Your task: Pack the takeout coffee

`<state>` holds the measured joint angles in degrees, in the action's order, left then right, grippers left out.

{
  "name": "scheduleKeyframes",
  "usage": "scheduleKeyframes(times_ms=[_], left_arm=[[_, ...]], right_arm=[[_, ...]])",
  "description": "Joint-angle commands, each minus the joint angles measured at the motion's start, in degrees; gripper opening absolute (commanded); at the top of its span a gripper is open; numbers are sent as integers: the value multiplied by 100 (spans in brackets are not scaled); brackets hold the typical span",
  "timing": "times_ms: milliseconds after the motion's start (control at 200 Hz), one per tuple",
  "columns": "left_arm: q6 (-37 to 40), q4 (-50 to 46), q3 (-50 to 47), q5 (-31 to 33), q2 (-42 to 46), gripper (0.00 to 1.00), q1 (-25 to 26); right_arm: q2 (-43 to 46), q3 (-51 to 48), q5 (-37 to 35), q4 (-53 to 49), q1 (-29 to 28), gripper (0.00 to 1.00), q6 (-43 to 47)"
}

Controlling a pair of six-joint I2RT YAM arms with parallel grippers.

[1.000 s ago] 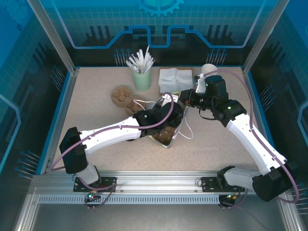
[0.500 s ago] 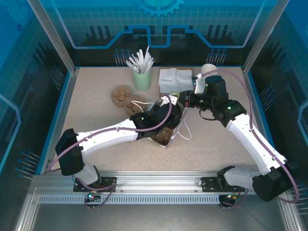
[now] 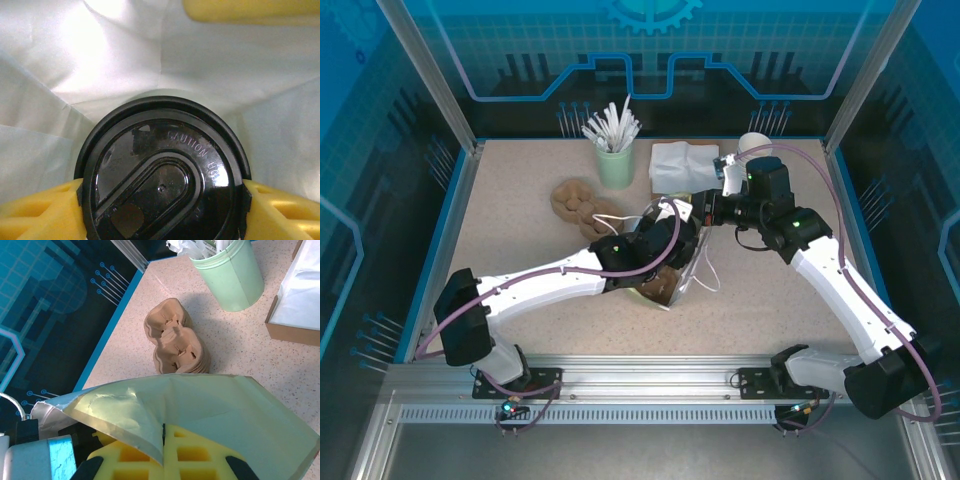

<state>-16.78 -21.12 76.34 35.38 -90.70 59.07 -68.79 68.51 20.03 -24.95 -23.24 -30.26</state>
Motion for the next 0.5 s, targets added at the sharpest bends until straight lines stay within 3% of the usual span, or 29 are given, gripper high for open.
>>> scheduleKeyframes(times_ms=[0,495], left_arm=[[115,-128,-3,180,146,70,35],[-26,-458,68,426,-10,70,17]], right_arm=[[51,324,222,80,-75,0,260],[101,547,-185,-215,-244,0,507]])
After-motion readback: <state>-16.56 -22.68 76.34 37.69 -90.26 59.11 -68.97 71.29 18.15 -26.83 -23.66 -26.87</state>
